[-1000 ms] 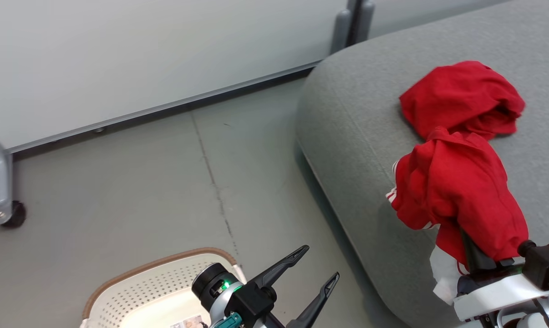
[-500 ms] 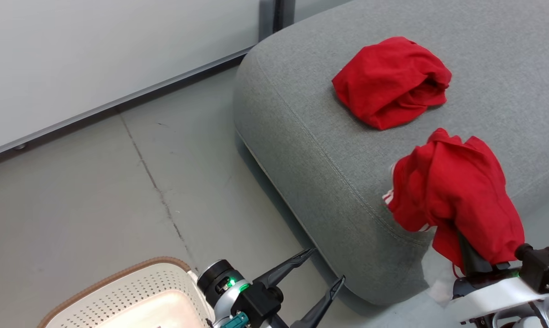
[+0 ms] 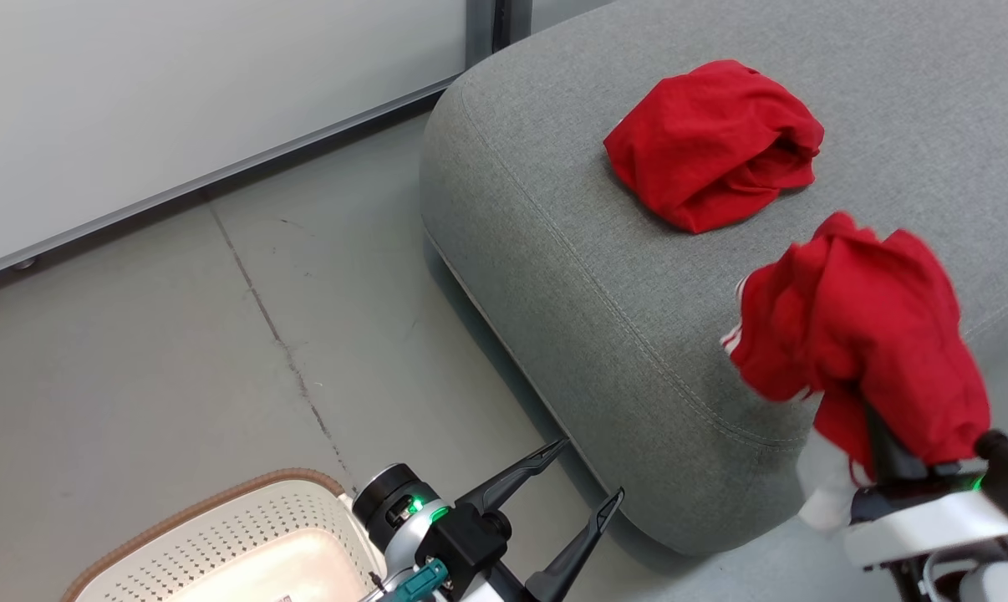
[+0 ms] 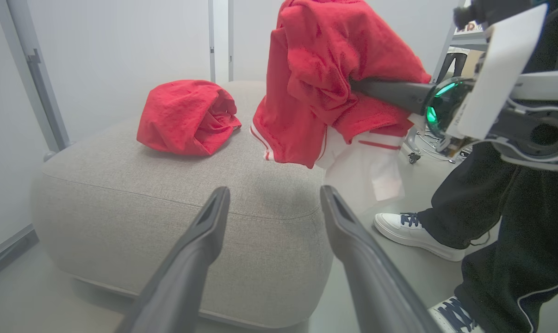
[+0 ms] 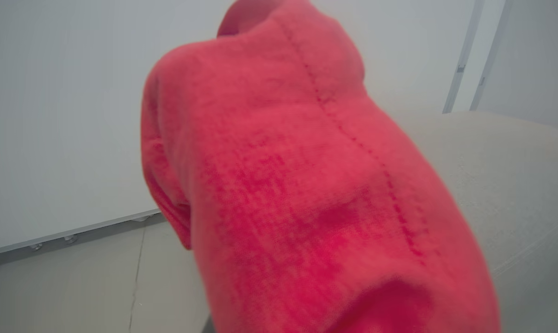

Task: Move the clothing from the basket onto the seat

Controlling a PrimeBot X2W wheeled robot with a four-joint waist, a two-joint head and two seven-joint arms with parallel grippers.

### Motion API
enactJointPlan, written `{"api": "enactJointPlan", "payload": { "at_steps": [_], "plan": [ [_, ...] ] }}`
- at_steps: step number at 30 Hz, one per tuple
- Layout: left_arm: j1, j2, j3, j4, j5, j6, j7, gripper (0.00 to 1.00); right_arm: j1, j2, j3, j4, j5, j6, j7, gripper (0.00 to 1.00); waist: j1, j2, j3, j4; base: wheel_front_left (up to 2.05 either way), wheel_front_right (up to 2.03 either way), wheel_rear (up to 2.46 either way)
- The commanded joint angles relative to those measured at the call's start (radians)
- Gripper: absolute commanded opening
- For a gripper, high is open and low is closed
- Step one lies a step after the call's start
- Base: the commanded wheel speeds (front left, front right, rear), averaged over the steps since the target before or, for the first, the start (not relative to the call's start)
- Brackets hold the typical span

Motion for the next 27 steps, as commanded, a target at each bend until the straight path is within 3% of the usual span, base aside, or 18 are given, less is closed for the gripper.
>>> {"api": "enactJointPlan", "payload": {
  "at_steps": [1, 15, 21, 27],
  "plan": [
    [0.000, 0.008, 0.007, -0.004, 0.008, -0.002, 0.000, 1.00, -0.029, -0.018, -0.011, -0.015, -0.004, 0.000, -0.005, 0.00, 0.0000, -0.0001, 0.006, 0.002, 0.00, 0.00, 0.00],
    [-0.075, 0.064, -0.001, -0.005, 0.017, -0.002, 0.000, 1.00, -0.343, -0.164, -0.116, -0.139, 0.029, 0.000, -0.005, 0.00, 0.0000, -0.0001, 0.154, 0.046, 0.00, 0.00, 0.00],
    [-0.133, 0.106, -0.022, -0.005, 0.023, -0.002, 0.000, 1.00, -0.535, -0.239, -0.178, -0.040, 0.034, 0.000, -0.005, 0.00, 0.0000, -0.0001, 0.241, 0.085, 0.00, 0.00, 0.00],
    [-0.184, 0.126, -0.023, -0.008, 0.027, -0.002, 0.000, 1.00, -0.694, -0.313, -0.231, 0.144, 0.029, 0.000, -0.005, 0.00, 0.0000, -0.0001, 0.317, 0.136, 0.00, 0.00, 0.00]
  ]
}}
